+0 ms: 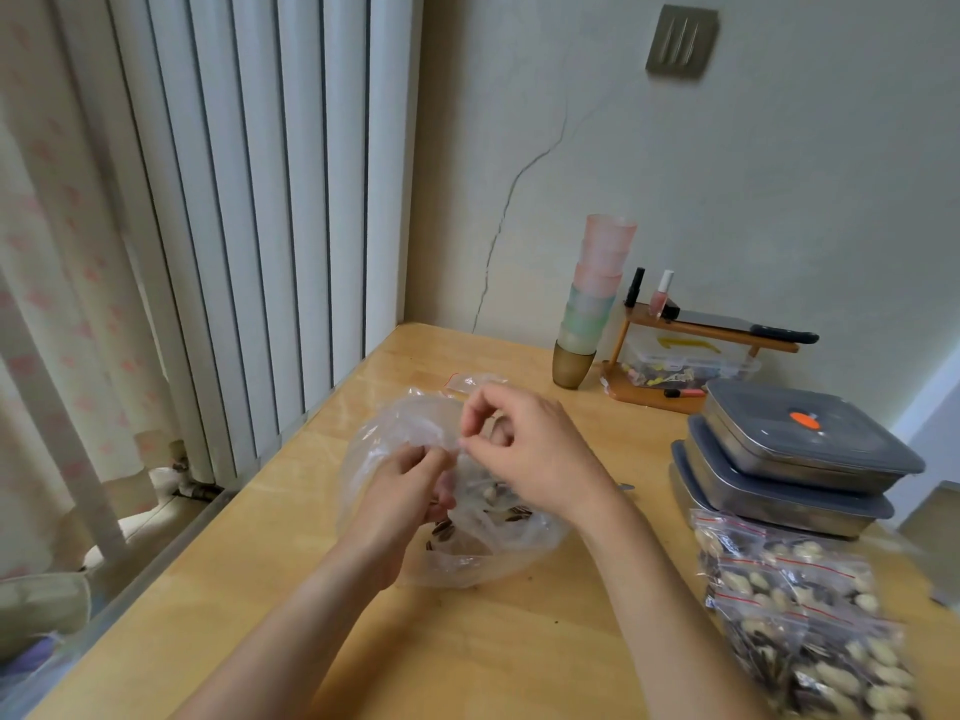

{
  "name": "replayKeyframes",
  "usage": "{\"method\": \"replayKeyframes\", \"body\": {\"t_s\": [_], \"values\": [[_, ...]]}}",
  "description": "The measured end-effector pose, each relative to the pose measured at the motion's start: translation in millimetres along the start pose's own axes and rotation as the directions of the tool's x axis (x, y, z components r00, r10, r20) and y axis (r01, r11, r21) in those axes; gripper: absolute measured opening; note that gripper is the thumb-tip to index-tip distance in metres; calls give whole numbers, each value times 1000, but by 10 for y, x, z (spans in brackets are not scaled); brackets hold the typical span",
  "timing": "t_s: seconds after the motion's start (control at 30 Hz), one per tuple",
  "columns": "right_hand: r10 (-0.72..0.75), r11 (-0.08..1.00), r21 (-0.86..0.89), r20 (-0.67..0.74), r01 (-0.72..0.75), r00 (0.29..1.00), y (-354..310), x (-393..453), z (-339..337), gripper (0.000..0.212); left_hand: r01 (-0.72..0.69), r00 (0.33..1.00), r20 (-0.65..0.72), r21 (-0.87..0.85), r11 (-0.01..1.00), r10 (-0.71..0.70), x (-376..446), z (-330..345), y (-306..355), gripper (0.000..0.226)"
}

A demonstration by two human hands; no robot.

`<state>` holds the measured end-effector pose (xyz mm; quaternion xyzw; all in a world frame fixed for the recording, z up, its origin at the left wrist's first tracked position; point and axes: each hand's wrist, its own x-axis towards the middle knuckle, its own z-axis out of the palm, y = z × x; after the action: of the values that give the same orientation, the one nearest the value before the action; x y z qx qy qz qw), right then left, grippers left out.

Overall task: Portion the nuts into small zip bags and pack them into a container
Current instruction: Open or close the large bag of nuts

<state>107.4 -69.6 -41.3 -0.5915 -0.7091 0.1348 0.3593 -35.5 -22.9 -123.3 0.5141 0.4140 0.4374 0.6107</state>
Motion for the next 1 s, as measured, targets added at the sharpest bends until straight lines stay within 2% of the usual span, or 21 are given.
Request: {"method": "replayKeyframes", "body": {"t_s": [0.07,0.13,0.3,0.43,0.57,0.63,0.73,0.83,0.9,1.0], "values": [[-26,999,-33,148,31,989,-31,-24,20,21,7,1000,30,-29,1000,-7,-7,-28,10,28],[-51,989,-126,198,77,979,13,-19,78,26,23,999,35,-20,1000,-22,2,-50,8,29],[-14,950,-301,220,81,975,151,25,158,21,64,997,-36,-31,997,-65,34,-92,31,21],[-14,949,-299,266,96,964,157,30,170,10,31,999,-38,16,999,-30,19,-94,62,21],[18,955,-289,258,60,966,154,25,153,5,-59,997,-49,151,987,67,9,-97,44,27],[47,977,-215,226,3,973,169,8,144,13,-118,993,7,163,980,118,-22,-103,72,36],[72,997,-17,219,-70,973,167,-25,112,13,-168,967,217,147,975,133,-24,-149,106,55],[80,975,180,258,-129,963,161,-33,72,13,-169,913,401,210,963,73,-84,-155,101,42],[52,957,259,299,-133,953,155,-38,72,15,-192,904,418,211,959,89,-131,-104,88,41],[8,959,265,327,-100,945,162,-44,44,14,-245,915,365,166,955,171,-135,-51,79,36]]}}
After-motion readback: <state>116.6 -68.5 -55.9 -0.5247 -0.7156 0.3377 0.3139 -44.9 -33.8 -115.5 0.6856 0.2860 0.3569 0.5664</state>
